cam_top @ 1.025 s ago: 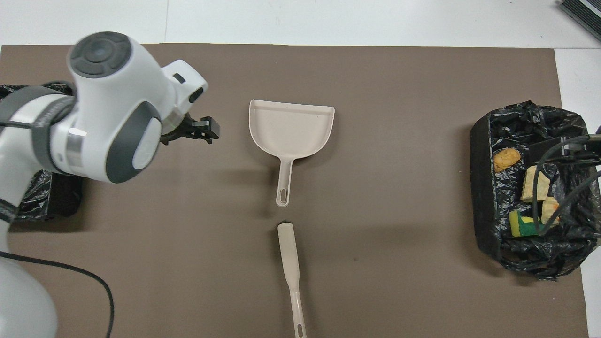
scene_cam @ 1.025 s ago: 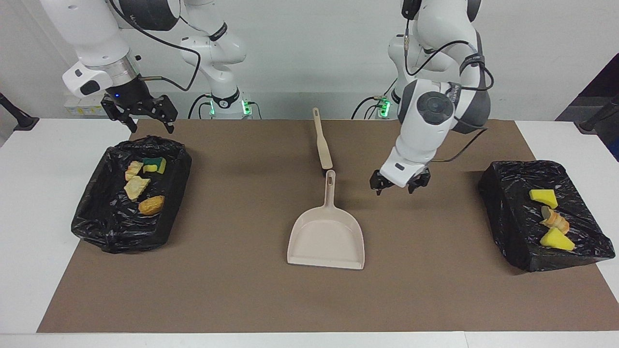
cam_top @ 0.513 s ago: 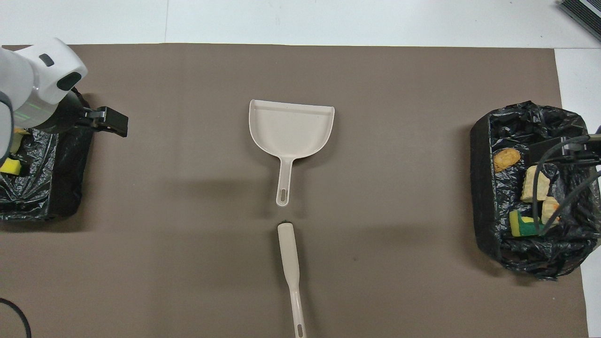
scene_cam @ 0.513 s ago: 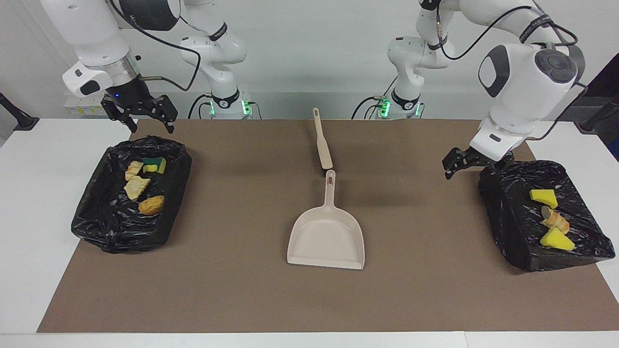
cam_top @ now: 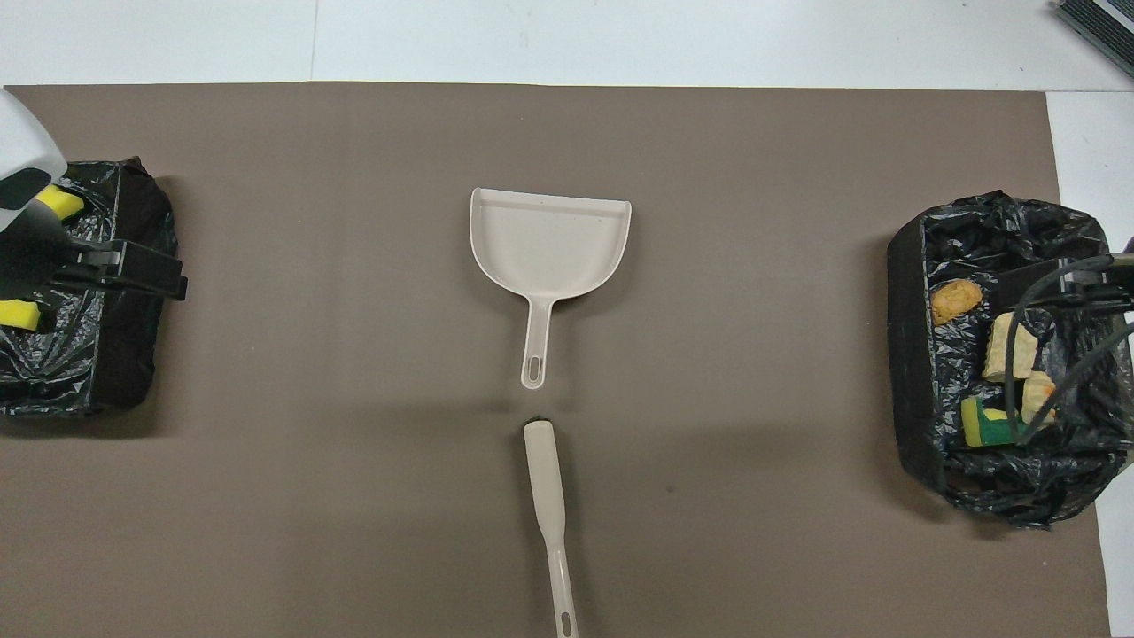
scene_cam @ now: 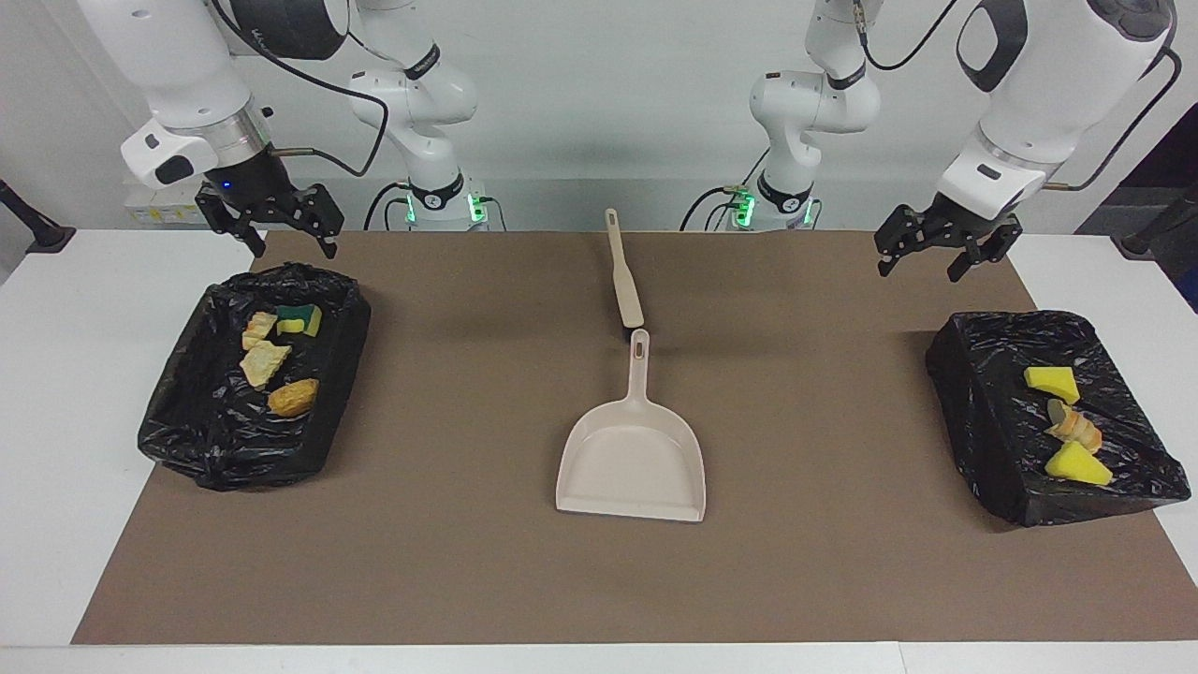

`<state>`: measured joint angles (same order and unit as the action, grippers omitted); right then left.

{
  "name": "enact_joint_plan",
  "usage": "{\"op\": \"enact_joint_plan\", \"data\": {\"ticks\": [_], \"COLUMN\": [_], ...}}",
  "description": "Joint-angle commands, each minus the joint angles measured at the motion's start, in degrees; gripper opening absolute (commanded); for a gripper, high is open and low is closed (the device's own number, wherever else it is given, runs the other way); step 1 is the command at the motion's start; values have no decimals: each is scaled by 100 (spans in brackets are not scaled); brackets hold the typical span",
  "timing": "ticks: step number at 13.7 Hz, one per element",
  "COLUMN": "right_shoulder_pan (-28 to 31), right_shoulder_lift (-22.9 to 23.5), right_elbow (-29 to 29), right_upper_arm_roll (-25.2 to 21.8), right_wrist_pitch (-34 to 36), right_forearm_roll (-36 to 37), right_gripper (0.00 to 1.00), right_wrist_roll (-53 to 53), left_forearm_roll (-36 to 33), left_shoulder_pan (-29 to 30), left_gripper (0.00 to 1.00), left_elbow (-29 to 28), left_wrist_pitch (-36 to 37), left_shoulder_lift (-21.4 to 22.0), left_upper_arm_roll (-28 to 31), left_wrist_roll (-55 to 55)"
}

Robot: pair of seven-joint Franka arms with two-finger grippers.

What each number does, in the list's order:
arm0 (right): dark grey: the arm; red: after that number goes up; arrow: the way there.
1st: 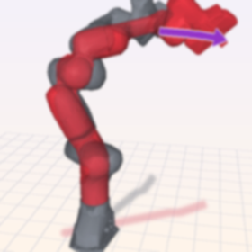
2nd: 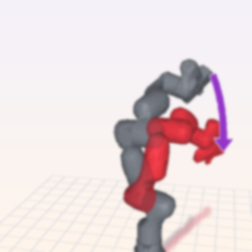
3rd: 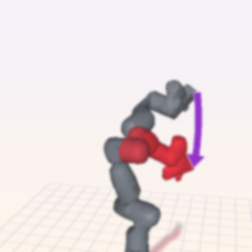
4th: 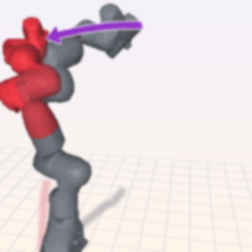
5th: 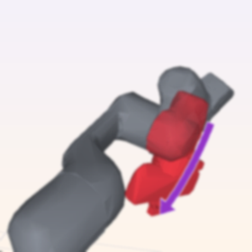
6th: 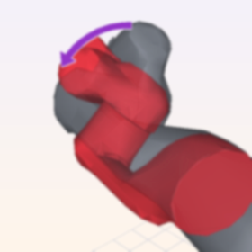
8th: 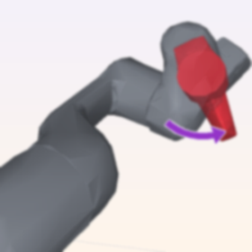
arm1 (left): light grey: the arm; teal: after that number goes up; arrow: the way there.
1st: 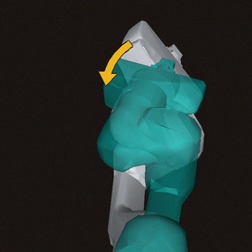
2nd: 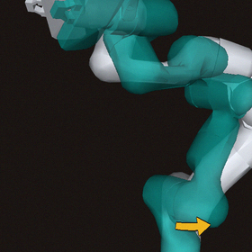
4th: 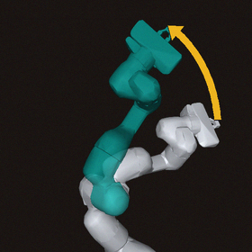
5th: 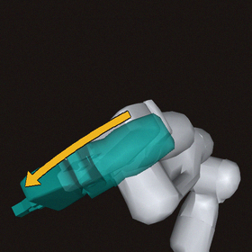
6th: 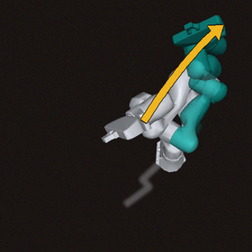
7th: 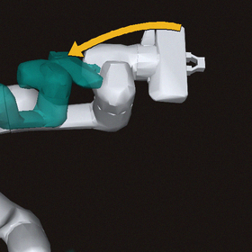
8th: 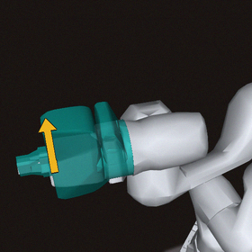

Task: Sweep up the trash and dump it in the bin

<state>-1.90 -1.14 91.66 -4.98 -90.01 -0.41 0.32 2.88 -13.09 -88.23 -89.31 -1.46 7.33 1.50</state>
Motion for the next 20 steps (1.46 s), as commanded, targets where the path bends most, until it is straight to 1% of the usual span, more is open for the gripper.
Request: {"op": "enact_joint_plan", "data": {"ticks": [1,7,9,10,11,12,15,20], "right_shoulder_pan": [-13,-13,-13,-13,-13,-13,-13,-13], "right_shoulder_lift": [-106,-106,-106,-106,-106,-106,-106,-106], "right_elbow": [97,97,97,97,97,97,97,97], "right_upper_arm_roll": [-20,-20,-20,-20,-20,-20,-20,-20], "right_wrist_pitch": [36,36,36,36,36,36,36,36], "right_forearm_roll": [-82,-82,-82,-82,-82,-82,-82,-82], "right_gripper": [100,100,100,100,100,100,100,100], "right_wrist_roll": [-6,-6,-6,3,-6,-6,-6,-6], "left_forearm_roll": [-42,-51,-51,-51,-51,-51,-226,-244], "left_shoulder_pan": [52,52,104,479,778,807,808,790], "left_gripper": [100,100,100,100,100,100,100,100], "left_elbow": [-98,-107,-98,-89,-81,-89,-81,-98], "left_wrist_pitch": [115,212,221,239,265,256,291,327], "left_shoulder_lift": [102,111,207,225,225,225,225,234], "left_upper_arm_roll": [-21,14,32,-116,-474,-591,-601,-601], "left_wrist_roll": [61,61,78,113,192,201,245,351]}}
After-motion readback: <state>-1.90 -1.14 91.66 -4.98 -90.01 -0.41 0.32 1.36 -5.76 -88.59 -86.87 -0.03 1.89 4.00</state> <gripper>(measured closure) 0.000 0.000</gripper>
